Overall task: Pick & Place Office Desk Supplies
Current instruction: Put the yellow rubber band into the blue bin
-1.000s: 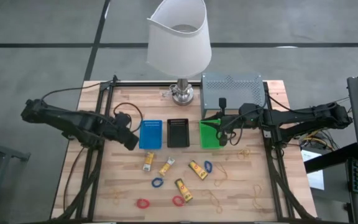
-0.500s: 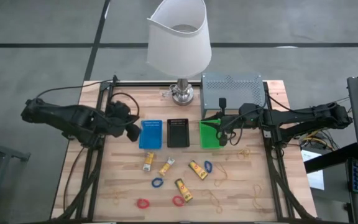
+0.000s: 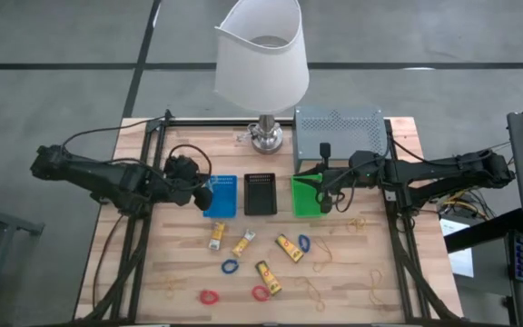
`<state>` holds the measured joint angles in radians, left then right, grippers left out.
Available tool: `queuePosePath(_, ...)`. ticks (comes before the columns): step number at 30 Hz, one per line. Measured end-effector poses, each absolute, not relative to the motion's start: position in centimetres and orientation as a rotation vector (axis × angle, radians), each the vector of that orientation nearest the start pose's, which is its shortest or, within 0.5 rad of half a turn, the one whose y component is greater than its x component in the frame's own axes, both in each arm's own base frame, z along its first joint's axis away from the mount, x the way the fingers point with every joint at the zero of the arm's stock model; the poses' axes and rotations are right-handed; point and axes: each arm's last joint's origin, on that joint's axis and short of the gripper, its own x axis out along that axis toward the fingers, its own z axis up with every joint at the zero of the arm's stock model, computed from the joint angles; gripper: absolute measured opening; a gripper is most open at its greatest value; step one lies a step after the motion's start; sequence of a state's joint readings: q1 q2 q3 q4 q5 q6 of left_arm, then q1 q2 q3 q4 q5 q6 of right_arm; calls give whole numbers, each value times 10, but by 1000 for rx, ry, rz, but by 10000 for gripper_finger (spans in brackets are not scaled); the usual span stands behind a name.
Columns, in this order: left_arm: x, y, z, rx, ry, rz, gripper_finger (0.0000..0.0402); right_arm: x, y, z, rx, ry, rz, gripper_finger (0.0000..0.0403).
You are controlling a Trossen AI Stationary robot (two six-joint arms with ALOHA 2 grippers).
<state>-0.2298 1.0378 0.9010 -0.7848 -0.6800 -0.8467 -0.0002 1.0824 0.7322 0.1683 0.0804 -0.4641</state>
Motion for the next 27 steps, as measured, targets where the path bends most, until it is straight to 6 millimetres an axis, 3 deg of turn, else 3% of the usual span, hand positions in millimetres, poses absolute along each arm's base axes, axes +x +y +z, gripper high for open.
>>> queuePosePath(10, 192, -28, 249, -417, 616, 676, 2, 242, -2, 291, -470, 197, -37, 34)
queuePosePath(19, 190, -23, 209, -566, 667, 626, 2, 242, -2, 291, -470, 197, -37, 34)
queuePosePath(27, 188, -15, 197, -624, 688, 634, 2, 242, -2, 291, -470, 197, -37, 34)
